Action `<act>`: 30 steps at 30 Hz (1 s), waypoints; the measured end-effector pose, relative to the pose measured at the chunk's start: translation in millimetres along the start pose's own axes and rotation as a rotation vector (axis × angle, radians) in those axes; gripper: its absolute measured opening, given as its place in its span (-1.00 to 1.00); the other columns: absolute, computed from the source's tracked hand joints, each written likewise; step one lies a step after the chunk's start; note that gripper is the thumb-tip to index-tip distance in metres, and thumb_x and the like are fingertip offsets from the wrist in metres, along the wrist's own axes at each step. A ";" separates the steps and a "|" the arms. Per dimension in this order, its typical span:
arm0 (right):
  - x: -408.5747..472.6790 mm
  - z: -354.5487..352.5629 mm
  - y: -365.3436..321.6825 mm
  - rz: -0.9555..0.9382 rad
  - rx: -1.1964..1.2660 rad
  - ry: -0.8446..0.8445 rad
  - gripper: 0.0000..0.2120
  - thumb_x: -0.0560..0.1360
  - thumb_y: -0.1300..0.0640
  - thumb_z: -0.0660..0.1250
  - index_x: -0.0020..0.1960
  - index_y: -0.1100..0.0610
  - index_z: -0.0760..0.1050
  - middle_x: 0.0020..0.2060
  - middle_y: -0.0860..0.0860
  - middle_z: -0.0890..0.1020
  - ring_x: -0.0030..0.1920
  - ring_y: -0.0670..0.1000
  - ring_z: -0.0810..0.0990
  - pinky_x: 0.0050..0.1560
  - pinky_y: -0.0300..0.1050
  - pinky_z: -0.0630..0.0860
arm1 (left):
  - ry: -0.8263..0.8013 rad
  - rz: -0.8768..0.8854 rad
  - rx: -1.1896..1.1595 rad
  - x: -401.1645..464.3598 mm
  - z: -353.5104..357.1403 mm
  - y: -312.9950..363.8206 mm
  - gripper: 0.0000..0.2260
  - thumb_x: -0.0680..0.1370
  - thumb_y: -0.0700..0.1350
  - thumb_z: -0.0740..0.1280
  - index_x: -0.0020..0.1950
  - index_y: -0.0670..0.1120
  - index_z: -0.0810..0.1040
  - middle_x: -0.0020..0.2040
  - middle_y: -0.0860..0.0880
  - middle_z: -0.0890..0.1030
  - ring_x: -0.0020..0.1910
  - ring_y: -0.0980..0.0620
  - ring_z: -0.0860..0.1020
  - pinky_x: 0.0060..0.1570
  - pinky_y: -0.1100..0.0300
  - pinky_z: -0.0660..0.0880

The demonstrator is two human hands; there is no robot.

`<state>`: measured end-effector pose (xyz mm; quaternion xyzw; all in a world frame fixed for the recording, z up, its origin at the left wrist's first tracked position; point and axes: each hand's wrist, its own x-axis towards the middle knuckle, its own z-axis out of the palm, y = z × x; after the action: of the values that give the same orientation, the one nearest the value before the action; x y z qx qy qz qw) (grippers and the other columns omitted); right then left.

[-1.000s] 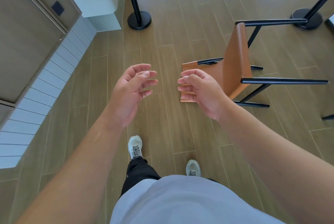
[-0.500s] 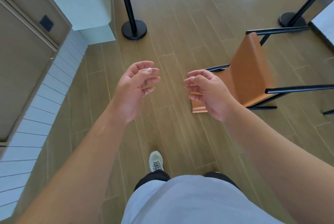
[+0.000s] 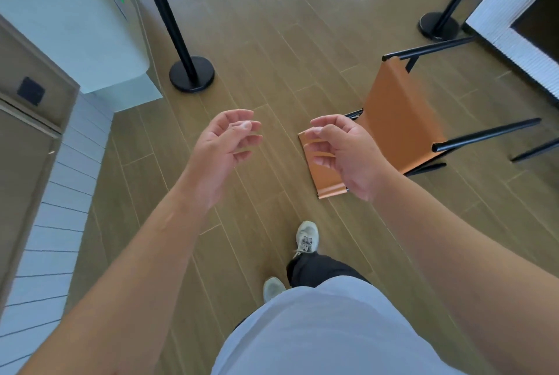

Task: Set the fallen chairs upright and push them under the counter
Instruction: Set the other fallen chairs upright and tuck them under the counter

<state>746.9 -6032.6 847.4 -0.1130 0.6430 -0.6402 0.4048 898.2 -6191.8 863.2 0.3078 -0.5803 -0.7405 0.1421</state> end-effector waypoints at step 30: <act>221.9 -171.6 -66.0 0.005 0.285 0.453 -0.70 0.38 0.00 0.33 0.09 0.03 0.54 0.05 0.05 0.67 -0.13 -0.10 0.65 -0.10 -0.12 0.58 | -0.478 -0.155 0.338 341.2 193.7 59.0 -0.81 0.48 -0.04 0.32 0.07 0.05 0.60 0.03 0.02 0.68 -0.02 0.06 0.63 -0.03 0.12 0.45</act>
<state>464.6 -6064.5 799.0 0.0931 0.6208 -0.7323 0.2640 506.5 -6252.8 846.3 0.1874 -0.6872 -0.6934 -0.1088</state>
